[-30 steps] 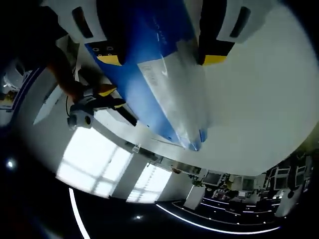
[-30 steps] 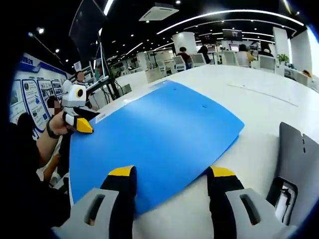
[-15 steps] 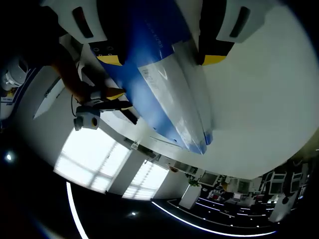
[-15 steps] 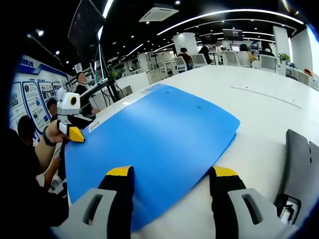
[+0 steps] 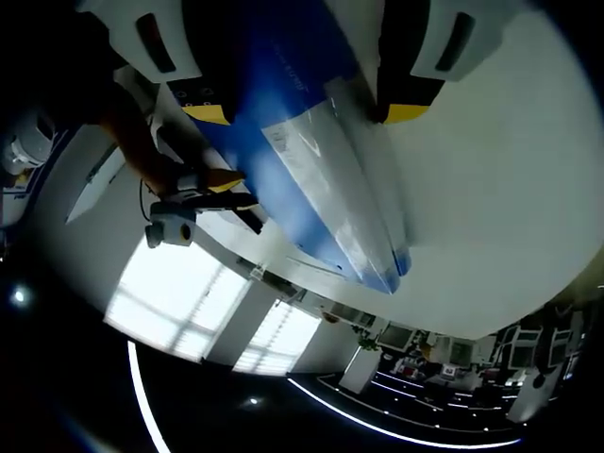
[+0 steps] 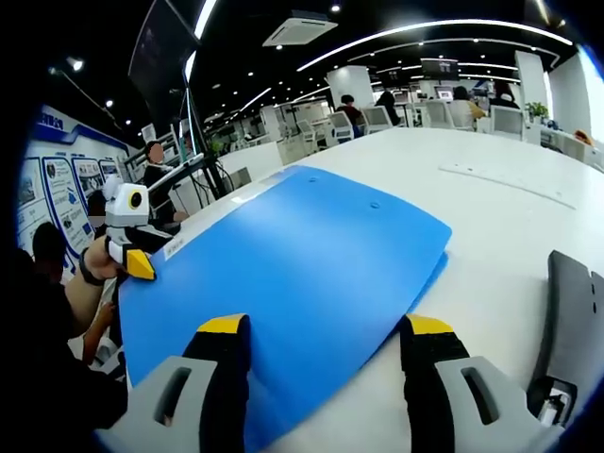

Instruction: Organize the scattered folders on the table and sort them into different groups

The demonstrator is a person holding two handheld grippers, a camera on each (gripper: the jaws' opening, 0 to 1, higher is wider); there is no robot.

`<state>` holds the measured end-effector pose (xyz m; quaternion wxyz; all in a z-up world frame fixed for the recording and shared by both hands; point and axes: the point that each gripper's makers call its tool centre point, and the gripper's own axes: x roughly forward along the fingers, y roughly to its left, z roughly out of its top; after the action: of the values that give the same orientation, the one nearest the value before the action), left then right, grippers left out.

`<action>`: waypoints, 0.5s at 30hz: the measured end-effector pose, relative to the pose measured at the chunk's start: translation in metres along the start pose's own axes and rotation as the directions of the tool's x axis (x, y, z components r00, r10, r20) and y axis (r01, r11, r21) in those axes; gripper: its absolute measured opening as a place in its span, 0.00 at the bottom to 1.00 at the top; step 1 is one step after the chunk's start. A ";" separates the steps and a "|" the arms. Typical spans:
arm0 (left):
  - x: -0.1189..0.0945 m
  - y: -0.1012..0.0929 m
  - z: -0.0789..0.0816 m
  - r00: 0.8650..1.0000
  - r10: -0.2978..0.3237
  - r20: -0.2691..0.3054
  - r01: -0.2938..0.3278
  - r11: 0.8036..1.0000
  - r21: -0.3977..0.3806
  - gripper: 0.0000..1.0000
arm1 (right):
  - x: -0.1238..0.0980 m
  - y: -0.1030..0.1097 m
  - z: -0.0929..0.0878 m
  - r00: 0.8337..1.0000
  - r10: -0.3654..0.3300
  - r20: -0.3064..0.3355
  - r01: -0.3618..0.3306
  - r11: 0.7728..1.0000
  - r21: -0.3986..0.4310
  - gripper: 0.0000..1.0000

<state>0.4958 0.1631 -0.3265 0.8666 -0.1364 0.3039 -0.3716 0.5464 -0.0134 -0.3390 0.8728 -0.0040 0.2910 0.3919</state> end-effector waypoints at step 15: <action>0.000 -0.003 0.003 1.000 0.019 0.000 -0.019 0.996 0.083 0.64 | 0.000 -0.005 0.003 1.000 0.009 0.010 -0.009 1.000 -0.010 0.70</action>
<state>0.4954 0.1610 -0.3227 0.8748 -0.0974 0.2899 -0.3758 0.5514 -0.0164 -0.3372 0.8724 -0.0053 0.2848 0.3972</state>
